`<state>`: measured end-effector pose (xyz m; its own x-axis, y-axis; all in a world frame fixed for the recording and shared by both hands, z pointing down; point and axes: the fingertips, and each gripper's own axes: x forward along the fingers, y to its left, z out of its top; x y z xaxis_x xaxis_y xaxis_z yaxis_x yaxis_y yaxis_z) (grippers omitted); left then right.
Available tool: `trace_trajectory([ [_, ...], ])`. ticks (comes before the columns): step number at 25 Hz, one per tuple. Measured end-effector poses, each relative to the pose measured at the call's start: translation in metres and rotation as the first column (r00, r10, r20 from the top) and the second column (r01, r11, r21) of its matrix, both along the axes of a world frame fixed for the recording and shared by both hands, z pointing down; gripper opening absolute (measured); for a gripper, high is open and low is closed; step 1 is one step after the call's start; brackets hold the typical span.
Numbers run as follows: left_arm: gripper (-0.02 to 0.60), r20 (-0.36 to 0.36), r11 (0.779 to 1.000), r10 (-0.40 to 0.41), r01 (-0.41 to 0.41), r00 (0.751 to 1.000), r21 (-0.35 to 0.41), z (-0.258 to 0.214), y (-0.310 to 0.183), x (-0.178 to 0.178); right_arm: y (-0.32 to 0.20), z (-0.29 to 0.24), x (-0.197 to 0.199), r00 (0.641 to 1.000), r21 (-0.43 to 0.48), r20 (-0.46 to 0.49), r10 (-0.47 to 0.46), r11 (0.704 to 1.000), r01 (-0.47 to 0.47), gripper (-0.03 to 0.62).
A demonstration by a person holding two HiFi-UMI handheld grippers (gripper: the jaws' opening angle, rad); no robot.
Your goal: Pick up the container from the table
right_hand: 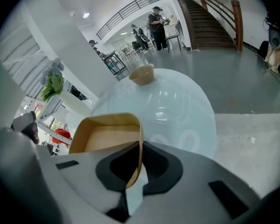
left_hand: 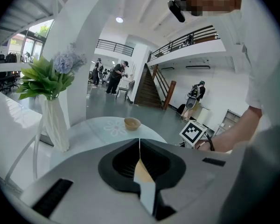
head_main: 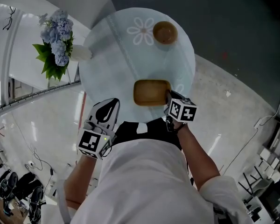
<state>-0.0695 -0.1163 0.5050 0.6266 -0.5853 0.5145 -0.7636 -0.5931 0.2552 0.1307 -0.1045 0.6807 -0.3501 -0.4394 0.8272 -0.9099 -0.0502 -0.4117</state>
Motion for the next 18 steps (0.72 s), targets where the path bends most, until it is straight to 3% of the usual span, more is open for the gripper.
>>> trace_trajectory([
  [9, 0.021, -0.011, 0.997, -0.02, 0.021, 1.0, 0.071, -0.026, -0.013, -0.005, -0.029, -0.048, -0.006, 0.998, 0.093, 0.055, 0.003, 0.996, -0.008, 0.028],
  [18, 0.021, -0.023, 0.991, -0.038, 0.041, 0.999, 0.128, -0.049, -0.016, -0.011, -0.052, -0.092, -0.005, 0.999, 0.199, 0.051, -0.009, 0.98, -0.001, 0.028],
])
